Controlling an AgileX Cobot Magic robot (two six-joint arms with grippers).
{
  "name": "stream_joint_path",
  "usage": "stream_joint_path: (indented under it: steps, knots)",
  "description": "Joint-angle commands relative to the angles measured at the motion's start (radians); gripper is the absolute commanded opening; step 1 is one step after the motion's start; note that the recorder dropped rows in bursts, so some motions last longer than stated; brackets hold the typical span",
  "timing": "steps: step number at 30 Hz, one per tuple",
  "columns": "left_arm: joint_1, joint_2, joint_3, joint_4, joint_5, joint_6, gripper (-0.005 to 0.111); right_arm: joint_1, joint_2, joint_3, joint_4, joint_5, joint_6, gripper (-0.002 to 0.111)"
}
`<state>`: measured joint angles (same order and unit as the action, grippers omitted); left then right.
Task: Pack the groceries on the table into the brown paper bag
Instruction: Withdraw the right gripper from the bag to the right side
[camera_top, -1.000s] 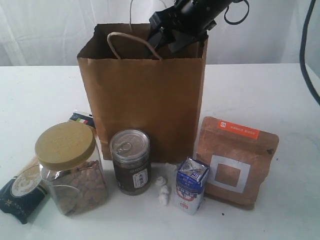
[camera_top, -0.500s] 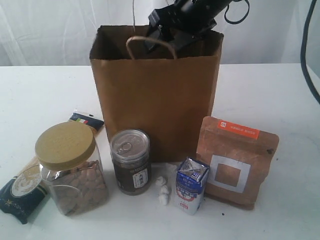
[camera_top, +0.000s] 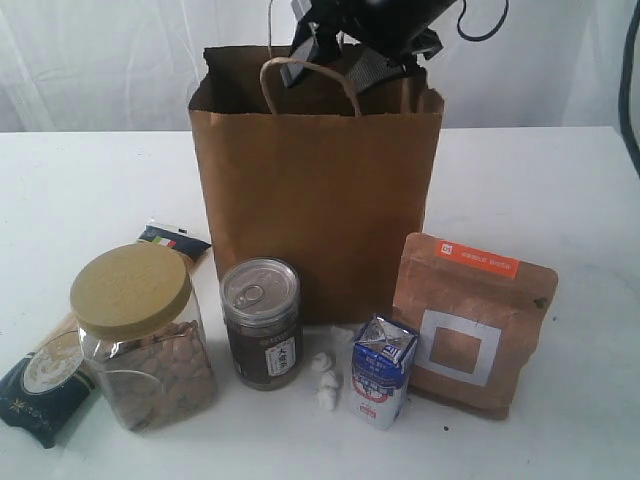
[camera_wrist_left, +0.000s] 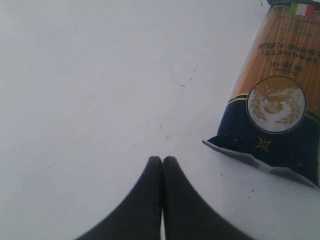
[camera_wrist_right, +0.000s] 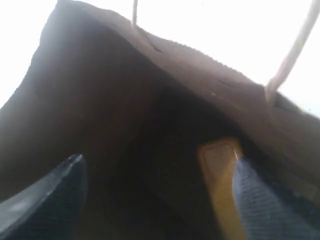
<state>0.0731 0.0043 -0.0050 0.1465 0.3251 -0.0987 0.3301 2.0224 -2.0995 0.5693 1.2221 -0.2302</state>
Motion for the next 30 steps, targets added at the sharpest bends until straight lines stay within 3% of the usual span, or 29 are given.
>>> stream_joint_path:
  steps: [1,7,11,15,21,25,30]
  knots:
    - [-0.006,-0.004,0.005,-0.004,0.009,-0.006,0.000,0.000,-0.060,-0.004,0.000,-0.001,0.003,0.074]
    - [-0.006,-0.004,0.005,-0.004,0.009,-0.006,0.000,-0.002,-0.151,-0.004,-0.038,-0.001,0.001,0.074]
    - [-0.006,-0.004,0.005,-0.004,0.009,-0.006,0.000,-0.002,-0.210,-0.004,-0.281,-0.001,0.007,0.067]
    - [-0.006,-0.004,0.005,-0.004,0.009,-0.006,0.000,-0.002,-0.277,-0.004,-0.517,-0.001,0.130,0.043]
    - [-0.006,-0.004,0.005,-0.004,0.009,-0.006,0.000,-0.002,-0.421,-0.004,-0.834,-0.001,0.133,0.001]
    - [-0.006,-0.004,0.005,-0.004,0.009,-0.006,0.000,-0.008,-0.508,0.000,-1.012,-0.001,0.221,0.000]
    - [-0.006,-0.004,0.005,-0.004,0.009,-0.006,0.000,-0.024,-0.646,0.158,-1.026,-0.137,0.310,0.000]
